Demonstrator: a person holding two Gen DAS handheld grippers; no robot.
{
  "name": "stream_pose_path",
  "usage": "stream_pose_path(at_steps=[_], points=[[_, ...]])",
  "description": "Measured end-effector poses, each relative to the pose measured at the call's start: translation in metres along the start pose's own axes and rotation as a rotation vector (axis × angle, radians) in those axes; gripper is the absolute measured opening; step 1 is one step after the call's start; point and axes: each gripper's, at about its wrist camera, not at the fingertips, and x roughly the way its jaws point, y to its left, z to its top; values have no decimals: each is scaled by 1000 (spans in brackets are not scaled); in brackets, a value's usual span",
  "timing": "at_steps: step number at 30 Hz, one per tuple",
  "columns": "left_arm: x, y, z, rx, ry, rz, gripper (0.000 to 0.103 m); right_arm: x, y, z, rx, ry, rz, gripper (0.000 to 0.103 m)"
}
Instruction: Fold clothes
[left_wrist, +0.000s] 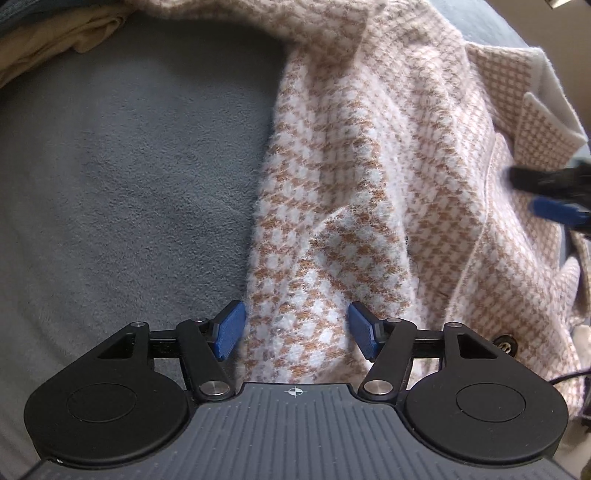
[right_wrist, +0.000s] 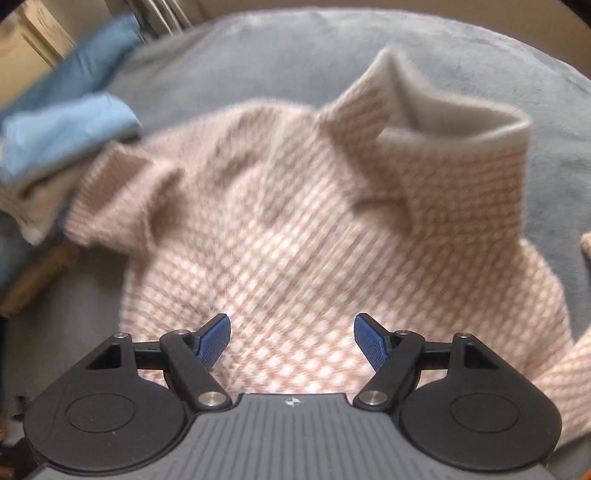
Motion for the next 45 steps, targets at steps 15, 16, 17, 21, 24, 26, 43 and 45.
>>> stream_pose_path(at_steps=[15, 16, 17, 21, 24, 26, 43, 45], points=[[4, 48, 4, 78, 5, -223, 64, -40, 5, -53, -85, 7, -463, 11], [4, 51, 4, 81, 2, -237, 64, -44, 1, -55, -88, 5, -499, 9], [5, 53, 3, 85, -1, -249, 64, -48, -3, -57, -91, 4, -536, 8], [7, 62, 0, 92, -17, -289, 64, -81, -39, -60, -79, -15, -701, 7], [7, 63, -4, 100, -32, -301, 64, -114, -86, -60, -12, -30, -809, 7], [6, 64, -4, 105, -41, -305, 64, -133, -120, -60, 32, -37, -879, 6], [-2, 71, -23, 110, -207, -299, 64, 0, -291, -117, 147, 5, -880, 9], [-6, 72, -29, 96, -236, -290, 64, -4, -287, -123, 150, -49, -885, 9]])
